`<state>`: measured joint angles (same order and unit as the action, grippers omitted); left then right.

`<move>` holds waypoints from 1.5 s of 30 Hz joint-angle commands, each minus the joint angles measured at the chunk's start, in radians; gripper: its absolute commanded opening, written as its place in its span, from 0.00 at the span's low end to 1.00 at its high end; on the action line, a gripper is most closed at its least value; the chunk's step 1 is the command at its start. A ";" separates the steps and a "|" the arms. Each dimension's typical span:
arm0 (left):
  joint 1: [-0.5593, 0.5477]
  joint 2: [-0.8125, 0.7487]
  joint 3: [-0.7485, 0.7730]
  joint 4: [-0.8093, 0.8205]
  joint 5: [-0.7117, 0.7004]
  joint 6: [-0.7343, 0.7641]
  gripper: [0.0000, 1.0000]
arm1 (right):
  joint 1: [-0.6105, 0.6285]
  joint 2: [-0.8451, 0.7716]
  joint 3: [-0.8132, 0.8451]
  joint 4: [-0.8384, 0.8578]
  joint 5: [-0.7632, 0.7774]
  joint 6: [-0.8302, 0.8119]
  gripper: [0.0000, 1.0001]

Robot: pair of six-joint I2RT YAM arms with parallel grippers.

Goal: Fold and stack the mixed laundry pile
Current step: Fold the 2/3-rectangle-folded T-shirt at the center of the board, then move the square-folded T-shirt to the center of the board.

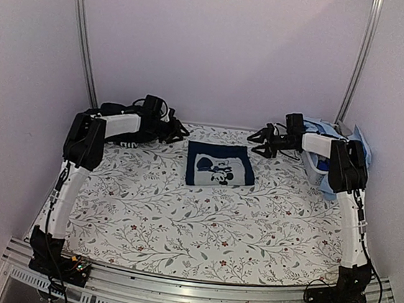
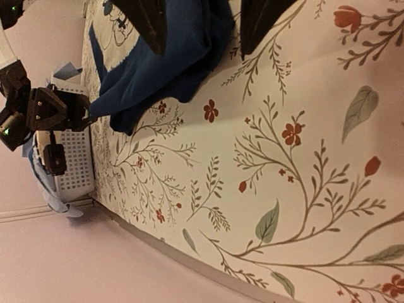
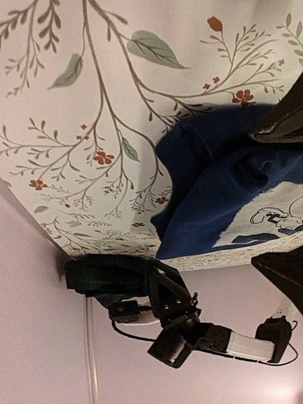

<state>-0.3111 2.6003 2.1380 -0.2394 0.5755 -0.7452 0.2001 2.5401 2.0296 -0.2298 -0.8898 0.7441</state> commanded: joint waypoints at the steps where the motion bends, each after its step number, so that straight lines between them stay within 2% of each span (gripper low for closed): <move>1: 0.021 -0.147 -0.041 -0.047 -0.070 0.106 0.47 | -0.034 -0.135 -0.038 0.043 0.021 -0.018 0.61; 3: 0.018 -0.231 -0.129 -0.044 -0.094 0.145 0.52 | -0.030 -0.193 -0.101 0.032 0.003 -0.048 0.61; 7: -0.019 -0.372 -0.313 -0.025 -0.043 0.229 0.53 | 0.006 -0.319 -0.243 -0.001 -0.043 -0.125 0.54; 12: -0.127 -0.428 -0.478 0.003 0.028 0.301 0.50 | 0.087 -0.372 -0.364 -0.022 -0.091 -0.244 0.49; 15: -0.176 -0.414 -0.536 0.076 0.053 0.275 0.45 | 0.114 -0.336 -0.403 -0.008 -0.103 -0.265 0.46; 19: -0.204 -0.317 -0.474 0.102 0.059 0.233 0.44 | 0.115 -0.250 -0.396 0.019 -0.084 -0.260 0.45; 24: -0.216 -0.160 -0.318 0.018 0.037 0.213 0.43 | 0.115 -0.146 -0.340 0.002 -0.031 -0.258 0.44; 27: -0.217 -0.138 -0.347 0.004 0.032 0.206 0.40 | 0.119 -0.109 -0.334 -0.053 0.001 -0.278 0.42; 32: -0.234 -0.292 -0.620 0.059 0.021 0.210 0.37 | 0.155 -0.160 -0.497 -0.076 -0.010 -0.329 0.41; 35: -0.244 -0.440 -0.886 0.151 0.042 0.174 0.35 | 0.199 -0.268 -0.657 -0.055 -0.027 -0.343 0.41; 38: -0.276 -0.568 -1.090 0.210 0.054 0.149 0.35 | 0.249 -0.399 -0.847 -0.028 -0.058 -0.329 0.42; 42: -0.371 -0.729 -1.259 0.205 0.054 0.148 0.35 | 0.342 -0.564 -1.042 -0.059 -0.113 -0.326 0.43; 45: -0.429 -0.873 -1.356 0.221 0.064 0.104 0.35 | 0.369 -0.678 -1.108 -0.141 -0.120 -0.364 0.46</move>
<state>-0.6567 1.8668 0.8955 0.0109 0.6357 -0.5919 0.5316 1.9697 1.0061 -0.2207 -1.0035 0.4198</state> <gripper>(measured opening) 0.350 0.448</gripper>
